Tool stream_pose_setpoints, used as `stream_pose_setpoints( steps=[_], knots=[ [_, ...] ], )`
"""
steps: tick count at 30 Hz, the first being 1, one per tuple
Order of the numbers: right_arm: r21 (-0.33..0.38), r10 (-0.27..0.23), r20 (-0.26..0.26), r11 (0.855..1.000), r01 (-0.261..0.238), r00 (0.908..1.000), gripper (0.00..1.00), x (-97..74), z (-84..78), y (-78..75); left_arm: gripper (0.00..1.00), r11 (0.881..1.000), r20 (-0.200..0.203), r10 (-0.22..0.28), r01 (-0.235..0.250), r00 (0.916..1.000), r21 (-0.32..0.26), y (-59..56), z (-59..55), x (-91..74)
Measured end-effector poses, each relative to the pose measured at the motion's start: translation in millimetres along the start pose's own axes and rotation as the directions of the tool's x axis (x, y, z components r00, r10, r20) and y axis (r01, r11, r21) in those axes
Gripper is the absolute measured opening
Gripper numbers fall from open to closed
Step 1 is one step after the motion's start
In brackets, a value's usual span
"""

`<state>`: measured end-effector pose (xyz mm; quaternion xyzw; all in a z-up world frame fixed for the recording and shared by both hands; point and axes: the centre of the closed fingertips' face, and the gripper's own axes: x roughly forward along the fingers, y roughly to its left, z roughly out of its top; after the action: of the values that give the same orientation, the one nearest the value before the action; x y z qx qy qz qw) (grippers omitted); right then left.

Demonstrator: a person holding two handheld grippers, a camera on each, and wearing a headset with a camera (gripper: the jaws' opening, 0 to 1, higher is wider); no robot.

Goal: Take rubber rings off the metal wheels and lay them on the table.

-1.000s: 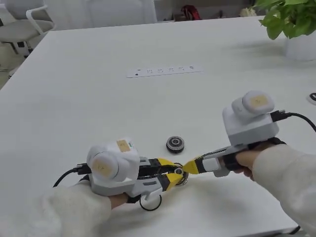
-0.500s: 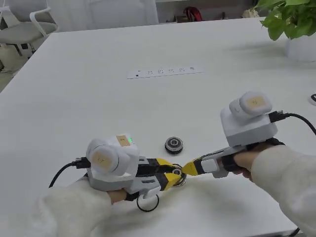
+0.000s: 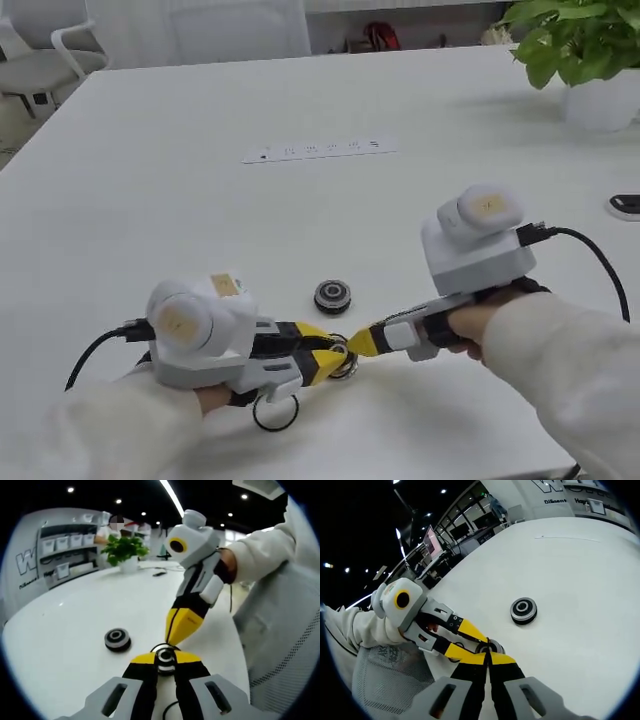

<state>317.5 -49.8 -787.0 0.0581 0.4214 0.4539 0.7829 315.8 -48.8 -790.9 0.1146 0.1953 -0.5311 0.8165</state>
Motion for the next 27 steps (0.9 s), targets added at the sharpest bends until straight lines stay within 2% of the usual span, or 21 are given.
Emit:
stream_pose_setpoints(
  steps=[3, 7, 9, 12, 15, 17, 19, 22, 27],
  knots=[
    [0.004, 0.001, 0.003, 1.0, -0.001, 1.0, 0.0, -0.3, 0.7, -0.9, 0.13, 1.0, -0.003, -0.006, 0.006, 1.0, 0.003, 0.0, 0.9, 0.4],
    [0.007, 0.004, 0.016, 1.0, -0.004, 0.9999, 0.0, -1.8, 4.5, -1.6, 0.13, 1.0, 0.01, -0.001, 0.001, 1.0, 0.014, -0.1, 11.4, -4.5],
    [0.003, 0.002, 0.018, 1.0, -0.002, 0.9998, 0.0, -2.5, 5.5, -1.8, 0.17, 1.0, 0.037, 0.02, -0.02, 0.9991, 0.014, 3.9, 20.9, -8.2],
    [0.006, 0.003, 0.022, 1.0, -0.004, 0.9998, 0.0, -3.1, 6.1, -1.3, 0.25, 0.999, 0.048, 0.041, -0.041, 0.998, 0.002, 8.0, 28.0, -13.4],
    [0.006, 0.007, 0.027, 1.0, -0.007, 0.9996, 0.0, -3.7, 7.4, 0.5, 0.27, 0.999, 0.034, 0.041, -0.042, 0.9986, 0.034, 6.4, 27.8, -19.7],
    [0.002, 0.013, 0.037, 1.0, -0.013, 0.9992, 0.0, -4.7, 10.6, 4.4, 0.29, 0.999, 0.012, 0.016, -0.017, 0.9998, 0.048, 1.3, 25.4, -23.5],
    [-0.001, 0.019, 0.044, 1.0, -0.019, 0.9989, 0.0, -4.9, 12.7, 7.5, 0.32, 0.997, -0.011, 0.015, -0.014, 0.9998, 0.08, 0.1, 23.7, -27.7],
    [-0.007, 0.022, 0.048, 1.0, -0.022, 0.9986, 0.0, -5.2, 14.0, 11.0, 0.39, 0.998, -0.009, -0.002, 0.002, 1.0, 0.068, -0.6, 27.4, -33.1],
    [0.002, 0.031, 0.074, 1.0, -0.031, 0.9968, 0.0, -7.8, 19.0, 13.2, 0.54, 0.998, -0.003, 0.004, -0.004, 1.0, 0.061, 2.8, 31.3, -45.3]
  ],
)
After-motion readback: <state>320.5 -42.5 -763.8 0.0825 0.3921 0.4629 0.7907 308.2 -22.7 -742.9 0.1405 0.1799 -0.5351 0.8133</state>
